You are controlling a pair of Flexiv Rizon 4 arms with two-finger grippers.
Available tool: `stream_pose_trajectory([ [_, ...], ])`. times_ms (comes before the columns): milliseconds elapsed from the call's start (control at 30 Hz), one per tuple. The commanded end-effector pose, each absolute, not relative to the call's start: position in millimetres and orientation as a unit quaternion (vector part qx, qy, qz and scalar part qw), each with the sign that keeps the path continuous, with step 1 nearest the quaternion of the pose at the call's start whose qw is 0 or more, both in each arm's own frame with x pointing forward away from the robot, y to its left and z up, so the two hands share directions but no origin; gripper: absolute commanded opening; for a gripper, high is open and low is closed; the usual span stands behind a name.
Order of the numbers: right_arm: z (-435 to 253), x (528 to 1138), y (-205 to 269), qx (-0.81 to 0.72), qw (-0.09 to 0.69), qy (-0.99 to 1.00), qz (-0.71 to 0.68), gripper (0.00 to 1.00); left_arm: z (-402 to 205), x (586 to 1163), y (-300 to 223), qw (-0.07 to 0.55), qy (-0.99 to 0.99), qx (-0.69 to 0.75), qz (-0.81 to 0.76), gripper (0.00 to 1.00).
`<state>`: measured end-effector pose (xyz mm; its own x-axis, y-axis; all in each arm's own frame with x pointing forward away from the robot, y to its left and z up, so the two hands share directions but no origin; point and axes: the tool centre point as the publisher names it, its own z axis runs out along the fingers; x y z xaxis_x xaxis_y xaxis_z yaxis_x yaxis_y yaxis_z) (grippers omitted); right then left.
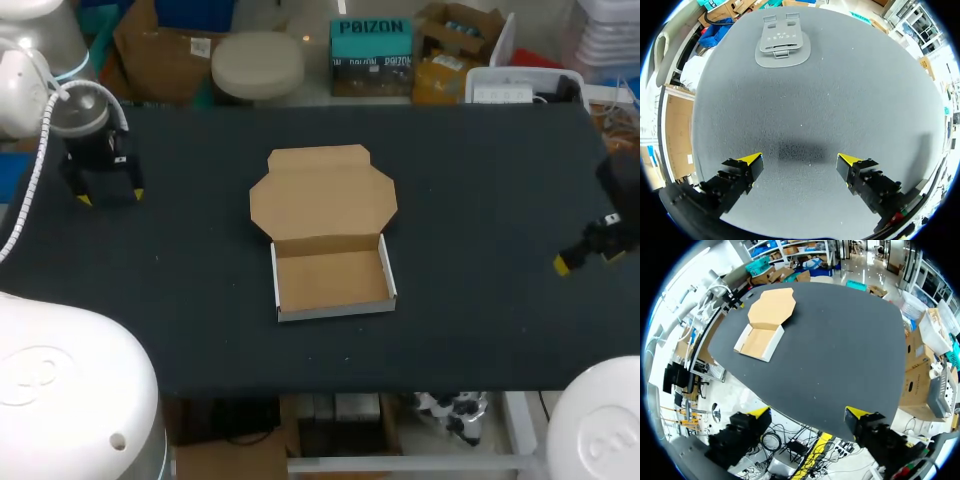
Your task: Assemble the packaging by folding the flat box into shape, placing the metal phone stand inside, and closing the box properly
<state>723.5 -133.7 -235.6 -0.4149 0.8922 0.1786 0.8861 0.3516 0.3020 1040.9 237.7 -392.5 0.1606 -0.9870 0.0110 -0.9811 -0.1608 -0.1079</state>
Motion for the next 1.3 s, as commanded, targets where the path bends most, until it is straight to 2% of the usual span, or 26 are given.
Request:
stream_pose_trajectory([
  [33, -234.8, 720.1, -131.8, 0.542, 0.011, 0.822, 0.177, 1.00, -388.4, 1041.7, 235.6, 0.045, 0.647, -0.760, -0.038, 1.00],
  [1300, -234.8, 720.1, -131.8, 0.542, 0.011, 0.822, 0.177, 1.00, -397.5, 1086.8, 266.0, 0.041, 0.679, -0.731, -0.051, 1.00],
])
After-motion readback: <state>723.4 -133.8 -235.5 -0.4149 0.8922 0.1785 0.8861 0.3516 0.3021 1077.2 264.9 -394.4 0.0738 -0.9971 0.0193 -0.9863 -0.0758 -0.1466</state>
